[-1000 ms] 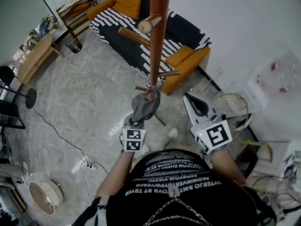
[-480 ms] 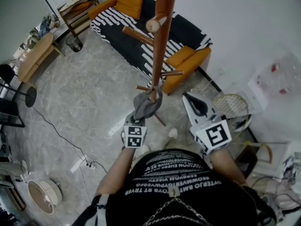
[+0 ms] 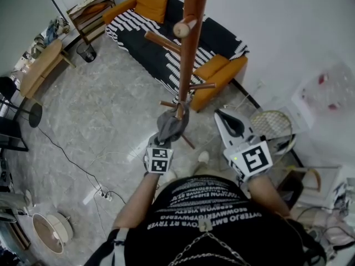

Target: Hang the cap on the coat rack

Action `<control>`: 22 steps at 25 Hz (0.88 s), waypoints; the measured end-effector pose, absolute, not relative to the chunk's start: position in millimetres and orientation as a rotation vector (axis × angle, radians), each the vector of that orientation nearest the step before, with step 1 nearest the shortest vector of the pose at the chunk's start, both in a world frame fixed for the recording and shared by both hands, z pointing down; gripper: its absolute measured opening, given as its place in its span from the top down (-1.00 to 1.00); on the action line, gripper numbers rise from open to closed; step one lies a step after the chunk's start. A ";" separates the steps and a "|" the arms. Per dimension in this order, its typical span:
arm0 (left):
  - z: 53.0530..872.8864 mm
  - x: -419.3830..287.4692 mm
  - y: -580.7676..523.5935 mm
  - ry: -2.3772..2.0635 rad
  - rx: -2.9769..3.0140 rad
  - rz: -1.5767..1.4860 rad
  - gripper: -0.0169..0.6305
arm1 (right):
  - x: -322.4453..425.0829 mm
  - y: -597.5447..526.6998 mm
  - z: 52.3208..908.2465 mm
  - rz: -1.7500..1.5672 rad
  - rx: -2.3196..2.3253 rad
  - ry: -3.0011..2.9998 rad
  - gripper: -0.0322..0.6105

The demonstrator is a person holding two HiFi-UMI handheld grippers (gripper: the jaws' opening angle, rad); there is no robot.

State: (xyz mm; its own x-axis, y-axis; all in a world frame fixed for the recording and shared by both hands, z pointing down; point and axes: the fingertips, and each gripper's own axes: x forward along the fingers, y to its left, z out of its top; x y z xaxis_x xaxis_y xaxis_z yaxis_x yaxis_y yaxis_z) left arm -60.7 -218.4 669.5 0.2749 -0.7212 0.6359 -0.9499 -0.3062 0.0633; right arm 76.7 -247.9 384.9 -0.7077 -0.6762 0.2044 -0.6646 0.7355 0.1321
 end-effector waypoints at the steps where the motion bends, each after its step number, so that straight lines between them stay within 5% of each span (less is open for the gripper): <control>1: 669.3 -60.2 -218.6 -1.503 2.119 0.707 0.89 | 76.9 -247.5 384.9 -0.069 1.061 -2.697 0.89; 22: 674.6 -61.0 -216.7 -1.493 2.112 0.721 0.89 | 75.1 -245.7 388.9 -0.054 1.052 -2.694 0.89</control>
